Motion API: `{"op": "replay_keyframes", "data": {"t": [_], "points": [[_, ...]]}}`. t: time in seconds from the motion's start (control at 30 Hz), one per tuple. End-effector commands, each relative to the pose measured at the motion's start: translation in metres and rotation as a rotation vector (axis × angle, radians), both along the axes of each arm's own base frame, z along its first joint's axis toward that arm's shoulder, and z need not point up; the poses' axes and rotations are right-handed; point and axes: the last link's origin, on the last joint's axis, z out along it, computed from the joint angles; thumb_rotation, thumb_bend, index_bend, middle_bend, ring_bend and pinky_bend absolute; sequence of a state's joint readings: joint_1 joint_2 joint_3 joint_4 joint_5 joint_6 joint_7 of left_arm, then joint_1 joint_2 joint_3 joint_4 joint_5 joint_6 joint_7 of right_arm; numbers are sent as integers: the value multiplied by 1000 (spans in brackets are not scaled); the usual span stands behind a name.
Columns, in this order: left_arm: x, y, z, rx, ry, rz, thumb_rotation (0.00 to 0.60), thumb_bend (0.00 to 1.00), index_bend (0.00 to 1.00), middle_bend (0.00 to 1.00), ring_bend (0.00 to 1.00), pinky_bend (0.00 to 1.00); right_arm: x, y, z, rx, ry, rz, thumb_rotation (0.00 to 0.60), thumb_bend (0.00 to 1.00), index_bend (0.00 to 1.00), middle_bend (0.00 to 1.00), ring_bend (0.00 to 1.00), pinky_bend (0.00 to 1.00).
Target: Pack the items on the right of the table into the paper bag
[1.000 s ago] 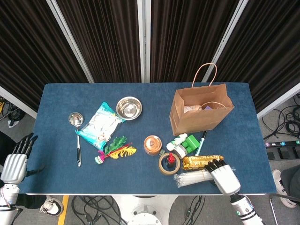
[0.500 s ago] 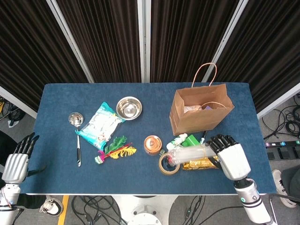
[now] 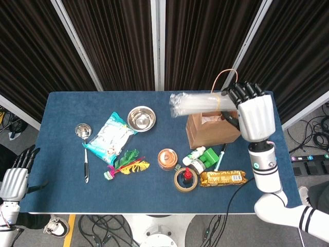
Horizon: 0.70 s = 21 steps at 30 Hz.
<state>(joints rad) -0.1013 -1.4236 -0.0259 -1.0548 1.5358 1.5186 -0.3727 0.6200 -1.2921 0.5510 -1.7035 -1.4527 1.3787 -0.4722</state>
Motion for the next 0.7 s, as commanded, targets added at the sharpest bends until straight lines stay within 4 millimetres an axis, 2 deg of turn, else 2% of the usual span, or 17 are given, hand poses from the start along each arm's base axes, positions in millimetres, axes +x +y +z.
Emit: {"op": "replay_keyframes", "data": {"t": [0.03,0.13,0.27,0.47,0.7], "points": [[4,3,0,-1,0,-20,600,166,81,123,24,147,-3,-24,8,-28,13,-58,600,148,576,483,388,508],[6,6,0,5,-6,-29,600,166,82,122,24,147,-16,-30,4,-18,34,-98,600,149,577,485,388,509],[5,3,-3,-11,0,-18,600,166,82,122,24,147,-43,-35,-7,24,31,-166,600,149,577,486,388,510],[2,1,-2,-9,14,-7,600,166,82,123,24,147,-73,-45,-29,147,-91,-262,600,148,577,486,388,510],[1,2,-2,-16,27,1,600,166,82,122,24,147,-86,-56,-44,217,-161,-290,600,148,576,486,388,510]]}}
